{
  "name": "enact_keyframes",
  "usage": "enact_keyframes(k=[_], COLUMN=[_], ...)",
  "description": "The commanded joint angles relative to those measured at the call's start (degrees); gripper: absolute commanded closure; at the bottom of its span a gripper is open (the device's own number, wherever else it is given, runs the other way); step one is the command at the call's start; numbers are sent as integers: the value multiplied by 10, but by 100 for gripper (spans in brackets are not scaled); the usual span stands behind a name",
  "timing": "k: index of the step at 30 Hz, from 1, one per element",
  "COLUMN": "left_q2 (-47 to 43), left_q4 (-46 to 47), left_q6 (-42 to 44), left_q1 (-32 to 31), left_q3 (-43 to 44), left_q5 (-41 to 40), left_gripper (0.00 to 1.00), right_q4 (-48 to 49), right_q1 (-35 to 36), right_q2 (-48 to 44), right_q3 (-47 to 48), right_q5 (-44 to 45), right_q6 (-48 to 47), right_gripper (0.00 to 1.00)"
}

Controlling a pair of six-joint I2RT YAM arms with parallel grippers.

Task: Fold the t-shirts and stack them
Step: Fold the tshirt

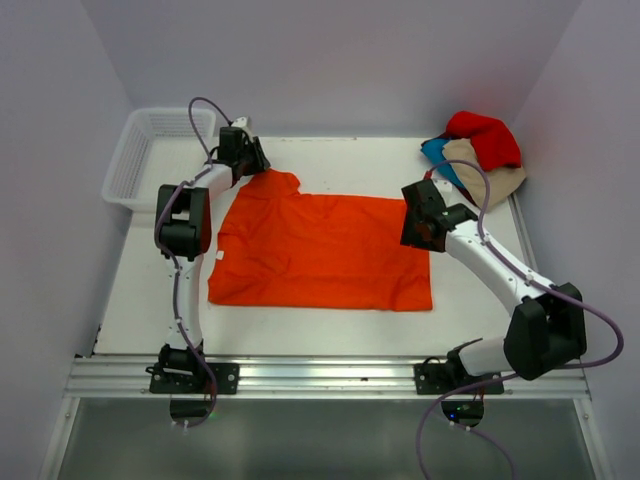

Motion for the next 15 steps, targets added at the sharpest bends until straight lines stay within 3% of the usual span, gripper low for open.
enact_keyframes(k=[1,8,15], left_q2=[-15,8,86], left_q4=[69,67,-43], left_q6=[-11,-12,-10], left_q1=[6,6,6], left_q3=[-1,36,144], left_q5=[-19,-29,-31], left_gripper=[61,61,61], right_q4=[15,17,19], right_q1=[-2,-3,-3], right_q2=[7,21,32], right_q3=[-1,3,10], right_q5=[1,0,-3], right_q6=[-8,-12,-12], right_gripper=[46,46,46])
